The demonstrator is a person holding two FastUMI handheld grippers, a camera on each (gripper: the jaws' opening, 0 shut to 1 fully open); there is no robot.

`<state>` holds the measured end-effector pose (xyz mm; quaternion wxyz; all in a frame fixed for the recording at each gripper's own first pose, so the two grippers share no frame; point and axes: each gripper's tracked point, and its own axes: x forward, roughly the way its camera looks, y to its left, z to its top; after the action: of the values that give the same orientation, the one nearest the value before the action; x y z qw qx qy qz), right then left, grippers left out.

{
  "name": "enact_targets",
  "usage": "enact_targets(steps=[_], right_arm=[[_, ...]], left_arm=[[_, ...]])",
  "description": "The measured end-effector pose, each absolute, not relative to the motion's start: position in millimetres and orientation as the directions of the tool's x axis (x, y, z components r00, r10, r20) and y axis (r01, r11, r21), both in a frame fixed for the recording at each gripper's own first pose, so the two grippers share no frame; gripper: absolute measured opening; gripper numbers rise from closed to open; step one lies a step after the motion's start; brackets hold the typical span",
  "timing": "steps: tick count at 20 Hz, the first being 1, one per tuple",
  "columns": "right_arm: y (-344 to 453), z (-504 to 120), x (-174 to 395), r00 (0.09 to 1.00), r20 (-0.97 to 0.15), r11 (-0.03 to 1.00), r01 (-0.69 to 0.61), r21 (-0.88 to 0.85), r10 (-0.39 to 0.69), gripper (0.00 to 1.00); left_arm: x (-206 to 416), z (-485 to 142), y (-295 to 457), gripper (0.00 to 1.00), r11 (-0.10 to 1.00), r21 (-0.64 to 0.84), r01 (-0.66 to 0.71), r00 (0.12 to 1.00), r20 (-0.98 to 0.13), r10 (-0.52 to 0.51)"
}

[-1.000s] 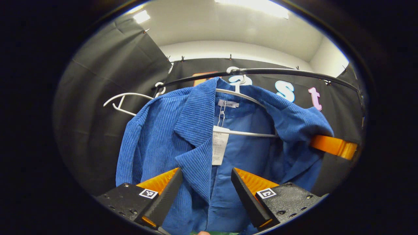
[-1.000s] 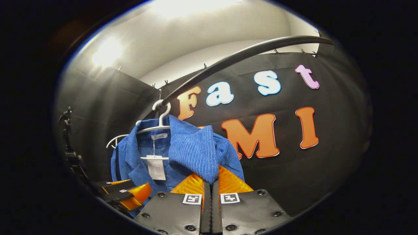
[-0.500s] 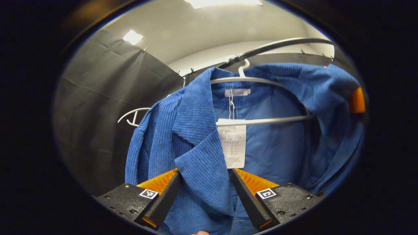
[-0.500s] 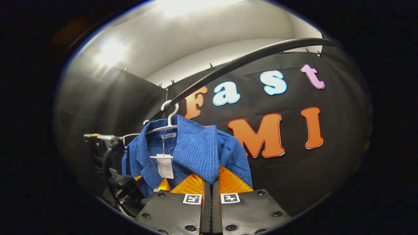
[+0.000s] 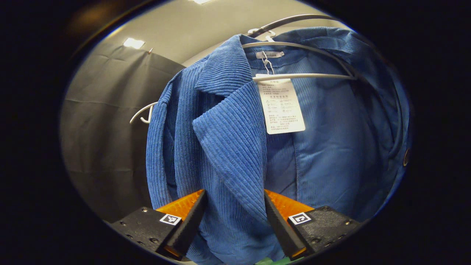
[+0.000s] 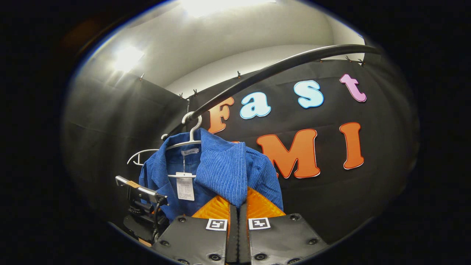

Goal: Grasp the clothes on the hanger with both hands and then place them into the laundry hamper below.

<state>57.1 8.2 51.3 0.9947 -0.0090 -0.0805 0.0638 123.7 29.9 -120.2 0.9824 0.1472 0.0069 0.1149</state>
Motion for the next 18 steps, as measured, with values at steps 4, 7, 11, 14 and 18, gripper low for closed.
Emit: enact_targets(steps=[4, 7, 11, 14, 18], right_arm=[[7, 45, 60, 0.981, 0.152, 0.993, -0.115, -0.030, 0.118, 0.08], [3, 42, 63, 0.983, 0.158, 0.995, -0.090, -0.040, 0.095, 0.08], [4, 40, 66, 0.983, 0.163, 0.996, -0.075, -0.050, 0.082, 0.08], [6, 37, 70, 0.984, 0.158, 0.996, -0.082, -0.046, 0.088, 0.07], [11, 38, 69, 0.982, 0.167, 0.995, -0.084, -0.045, 0.091, 0.08]], left_arm=[[110, -112, 34, 0.45, 0.944, 0.281, -0.172, 0.983, -0.019, 0.184], [88, -107, 33, 0.12, 0.959, 0.268, -0.097, 0.992, -0.057, 0.116], [60, -87, 32, 0.13, 0.972, 0.233, -0.024, 0.995, -0.090, 0.046], [36, -63, 19, 0.12, 0.981, 0.171, 0.088, 0.993, -0.097, -0.072], [15, -20, 21, 0.12, 0.982, 0.118, 0.147, 0.989, -0.048, -0.142]])
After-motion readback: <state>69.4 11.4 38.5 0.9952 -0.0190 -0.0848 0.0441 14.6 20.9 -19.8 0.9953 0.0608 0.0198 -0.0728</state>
